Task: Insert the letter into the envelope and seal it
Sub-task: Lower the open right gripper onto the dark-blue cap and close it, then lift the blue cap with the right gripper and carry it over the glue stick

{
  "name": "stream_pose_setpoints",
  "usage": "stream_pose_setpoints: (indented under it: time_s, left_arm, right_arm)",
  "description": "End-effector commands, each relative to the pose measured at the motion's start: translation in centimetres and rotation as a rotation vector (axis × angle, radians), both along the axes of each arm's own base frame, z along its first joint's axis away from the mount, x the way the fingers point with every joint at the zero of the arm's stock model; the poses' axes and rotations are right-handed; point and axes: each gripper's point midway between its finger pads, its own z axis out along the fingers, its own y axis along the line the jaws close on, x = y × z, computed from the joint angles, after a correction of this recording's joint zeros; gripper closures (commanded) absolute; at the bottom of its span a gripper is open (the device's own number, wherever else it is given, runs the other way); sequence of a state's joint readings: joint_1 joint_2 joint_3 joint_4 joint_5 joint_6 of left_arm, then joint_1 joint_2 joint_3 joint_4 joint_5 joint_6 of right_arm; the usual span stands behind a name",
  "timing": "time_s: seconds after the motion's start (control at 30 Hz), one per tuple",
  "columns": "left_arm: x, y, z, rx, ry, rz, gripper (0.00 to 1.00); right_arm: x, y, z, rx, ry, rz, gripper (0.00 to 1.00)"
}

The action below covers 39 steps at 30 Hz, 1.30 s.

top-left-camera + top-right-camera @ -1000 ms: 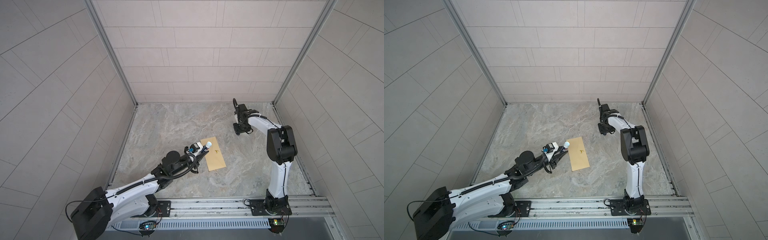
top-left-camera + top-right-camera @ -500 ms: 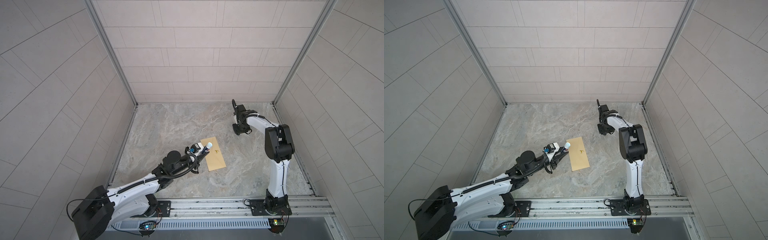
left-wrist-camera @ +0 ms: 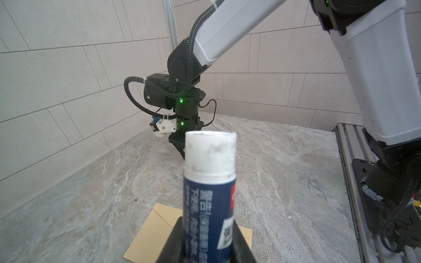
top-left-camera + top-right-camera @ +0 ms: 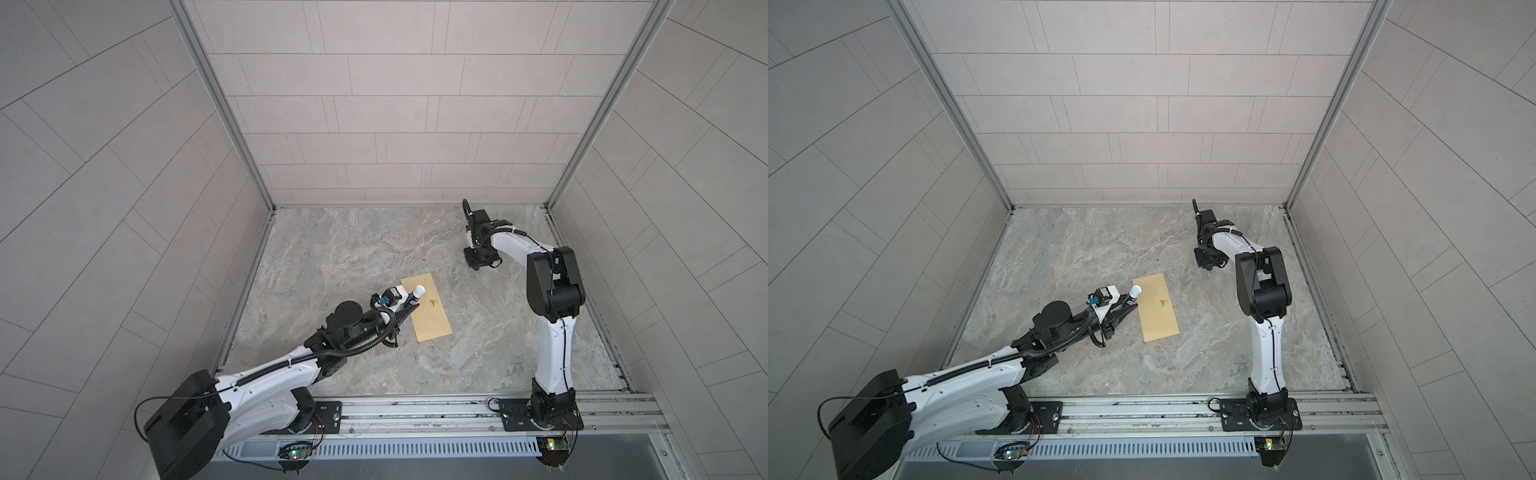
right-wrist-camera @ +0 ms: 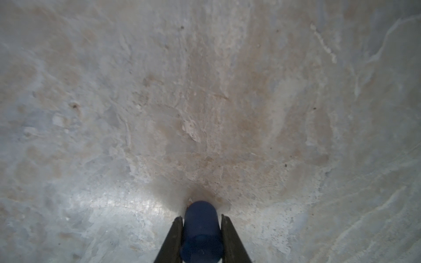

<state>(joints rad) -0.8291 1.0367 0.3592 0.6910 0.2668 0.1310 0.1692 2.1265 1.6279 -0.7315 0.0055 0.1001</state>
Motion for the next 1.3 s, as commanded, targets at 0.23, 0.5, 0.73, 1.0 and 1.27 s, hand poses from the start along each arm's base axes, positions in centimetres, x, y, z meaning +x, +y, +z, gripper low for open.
stream_pose_setpoints:
  time_s: [0.23,0.5,0.73,1.0,1.27]
  left_arm:
    - [0.0,-0.6,2.5,-0.053,-0.046,-0.022,1.00]
    - [-0.3,-0.7,2.3,-0.055,-0.052,-0.041,1.00]
    - [-0.6,-0.7,2.0,-0.058,-0.051,-0.054,1.00]
    - [-0.9,-0.9,1.7,-0.050,-0.056,-0.076,1.00]
    - [-1.8,-1.6,1.4,-0.032,-0.067,-0.147,1.00]
  right_arm:
    - [-0.5,-0.2,1.1,-0.005,0.011,0.006,0.79]
    - [-1.6,1.3,6.1,0.102,-0.069,0.018,0.83]
    - [-4.9,4.5,13.5,0.314,-0.176,0.091,0.85]
    - [-11.3,9.8,21.8,0.664,-0.323,0.253,0.86]
    - [-18.4,14.0,25.3,0.817,-0.320,0.430,0.86]
